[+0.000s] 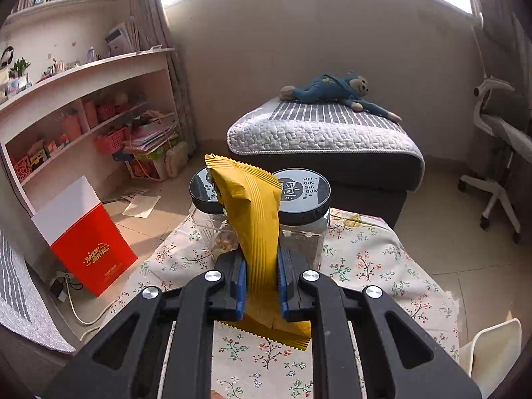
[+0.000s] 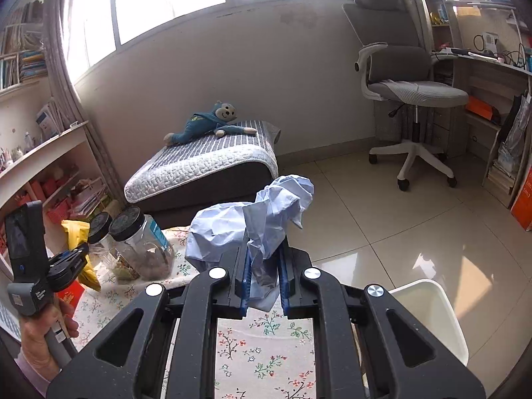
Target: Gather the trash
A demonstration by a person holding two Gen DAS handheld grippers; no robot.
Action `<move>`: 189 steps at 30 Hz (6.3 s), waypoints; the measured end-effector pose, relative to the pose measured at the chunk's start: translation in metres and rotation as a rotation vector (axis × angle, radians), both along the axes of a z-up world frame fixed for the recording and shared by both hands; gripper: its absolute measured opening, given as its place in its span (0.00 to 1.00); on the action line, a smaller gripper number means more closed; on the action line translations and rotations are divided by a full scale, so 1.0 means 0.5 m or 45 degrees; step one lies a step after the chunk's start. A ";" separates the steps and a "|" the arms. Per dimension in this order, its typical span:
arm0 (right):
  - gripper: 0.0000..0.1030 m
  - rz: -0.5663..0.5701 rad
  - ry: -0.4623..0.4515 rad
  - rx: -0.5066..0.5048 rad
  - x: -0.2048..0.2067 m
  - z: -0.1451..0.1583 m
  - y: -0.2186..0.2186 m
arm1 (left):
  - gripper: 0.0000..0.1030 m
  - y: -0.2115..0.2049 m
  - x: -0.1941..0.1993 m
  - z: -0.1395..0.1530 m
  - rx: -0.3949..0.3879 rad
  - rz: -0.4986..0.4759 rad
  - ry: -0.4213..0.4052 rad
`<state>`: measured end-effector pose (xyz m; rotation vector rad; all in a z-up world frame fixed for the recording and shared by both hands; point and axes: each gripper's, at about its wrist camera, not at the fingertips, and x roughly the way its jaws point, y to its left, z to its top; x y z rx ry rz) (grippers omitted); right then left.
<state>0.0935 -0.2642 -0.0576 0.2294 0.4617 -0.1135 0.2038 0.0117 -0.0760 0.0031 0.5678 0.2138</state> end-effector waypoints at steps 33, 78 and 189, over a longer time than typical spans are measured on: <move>0.12 -0.336 -0.036 -0.177 -0.131 -0.019 -0.180 | 0.14 -0.352 -0.251 0.090 0.049 -0.441 -0.413; 0.93 -0.929 -0.060 -0.056 -0.338 -0.009 -0.407 | 0.87 -0.685 -0.337 0.070 -0.092 -1.021 -0.190; 0.93 -0.519 -0.232 -0.247 -0.217 0.077 0.053 | 0.94 -0.192 -0.339 0.153 -0.094 -0.479 -0.355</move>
